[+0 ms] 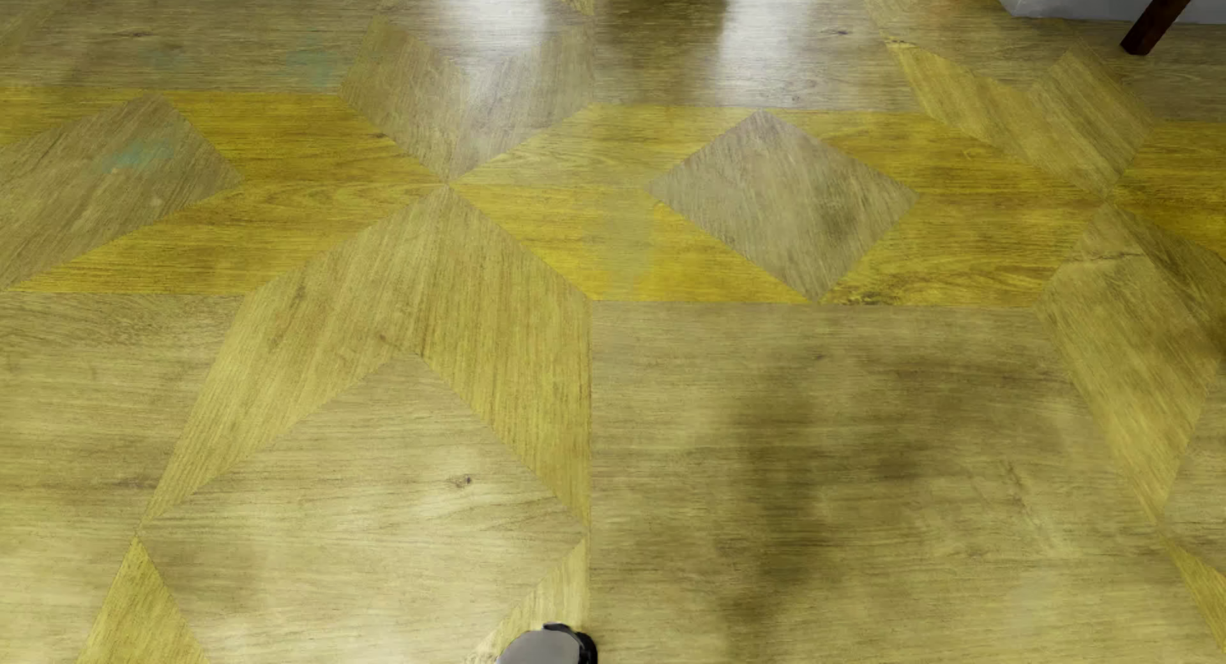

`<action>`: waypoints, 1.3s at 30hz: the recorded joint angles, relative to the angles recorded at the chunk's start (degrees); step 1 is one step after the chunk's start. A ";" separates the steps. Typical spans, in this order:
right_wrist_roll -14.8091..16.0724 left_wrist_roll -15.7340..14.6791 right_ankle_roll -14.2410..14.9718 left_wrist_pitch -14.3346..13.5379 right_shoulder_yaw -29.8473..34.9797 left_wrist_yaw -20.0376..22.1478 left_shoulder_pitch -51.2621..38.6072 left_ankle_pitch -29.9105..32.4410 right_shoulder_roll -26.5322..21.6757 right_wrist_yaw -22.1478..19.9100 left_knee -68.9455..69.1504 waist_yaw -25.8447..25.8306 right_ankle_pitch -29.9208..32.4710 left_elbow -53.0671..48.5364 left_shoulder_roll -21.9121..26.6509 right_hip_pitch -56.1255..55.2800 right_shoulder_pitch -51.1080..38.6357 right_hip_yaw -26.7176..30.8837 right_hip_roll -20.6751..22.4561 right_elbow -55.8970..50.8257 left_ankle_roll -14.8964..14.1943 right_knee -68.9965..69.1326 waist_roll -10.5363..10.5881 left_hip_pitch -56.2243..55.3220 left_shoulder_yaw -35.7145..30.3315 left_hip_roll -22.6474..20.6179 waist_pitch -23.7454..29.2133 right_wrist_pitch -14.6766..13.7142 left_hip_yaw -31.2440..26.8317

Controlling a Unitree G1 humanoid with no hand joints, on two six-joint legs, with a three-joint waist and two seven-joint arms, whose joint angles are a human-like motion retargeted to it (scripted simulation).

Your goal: Walk towards the plant

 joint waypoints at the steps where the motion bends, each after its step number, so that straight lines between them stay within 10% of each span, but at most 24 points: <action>1: 0.00 0.00 0.00 0.00 -0.05 0.00 1.15 -5.54 -0.22 0.00 -7.87 1.10 -1.89 0.83 0.17 1.31 -0.31 0.00 0.11 -0.86 0.00 0.80 -0.14 0.59 -0.35 0.93 0.03 0.00 0.00; 3: 0.00 0.00 0.00 0.00 0.06 0.00 4.52 -16.15 -0.32 0.00 -13.75 2.72 -5.78 2.90 0.06 4.36 -0.05 0.00 0.64 -2.42 0.00 2.56 0.34 1.68 -1.03 4.03 -0.13 0.00 0.00; 8: 0.00 0.00 0.00 0.00 1.08 0.00 11.93 -10.30 2.97 0.00 -8.53 6.08 -15.72 5.71 -0.59 15.79 4.52 0.00 1.50 -5.61 0.00 2.62 1.01 -1.73 -1.63 7.34 -2.26 0.00 0.00; 11: 0.00 0.00 0.00 0.00 5.86 0.00 10.30 16.90 7.87 0.00 -5.34 6.05 7.58 10.92 -0.10 12.06 2.75 0.00 -2.75 -6.19 0.00 16.01 -2.87 -6.11 -3.50 4.69 -3.51 0.00 0.00; 13: 0.00 0.00 0.00 0.00 11.45 0.00 6.42 16.60 8.62 0.00 -4.32 5.04 36.14 11.11 1.69 8.04 0.68 0.00 -3.82 -7.46 0.00 24.01 -3.02 -4.49 -6.62 -0.20 -2.44 0.00 0.00; 14: 0.00 0.00 0.00 0.00 13.31 0.00 4.99 11.94 7.95 0.00 -5.02 5.19 38.31 9.69 2.51 5.74 0.07 0.00 -3.26 -8.84 0.00 26.57 -2.63 -1.99 -5.93 -2.59 -2.16 0.00 0.00; 17: 0.00 0.00 0.00 0.00 9.99 0.00 2.21 -0.99 6.25 0.00 -6.86 2.11 14.86 3.49 4.16 1.63 1.15 0.00 -2.78 -6.61 0.00 32.16 -0.94 6.52 0.06 -8.72 -2.25 0.00 0.00; 23: 0.00 0.00 0.00 0.00 9.59 0.00 -4.05 -13.27 1.87 0.00 -8.43 -3.82 -1.90 -4.14 5.07 -0.67 5.41 0.00 -4.61 7.21 0.00 20.17 5.61 19.64 6.83 -8.37 -4.25 0.00 0.00; 32: 0.00 0.00 0.00 0.00 7.21 0.00 -10.69 -16.30 1.77 0.00 -9.91 -14.78 0.24 0.83 1.98 -1.02 13.67 0.00 -6.77 12.00 0.00 7.07 4.00 24.80 6.56 -3.43 -5.44 0.00 0.00; 39: 0.00 0.00 0.00 0.00 6.13 0.00 -1.06 -11.95 1.17 0.00 -9.61 -11.03 -0.88 7.20 0.43 -11.55 15.51 0.00 -8.20 11.77 0.00 -0.80 3.09 29.32 3.26 -0.17 -1.84 0.00 0.00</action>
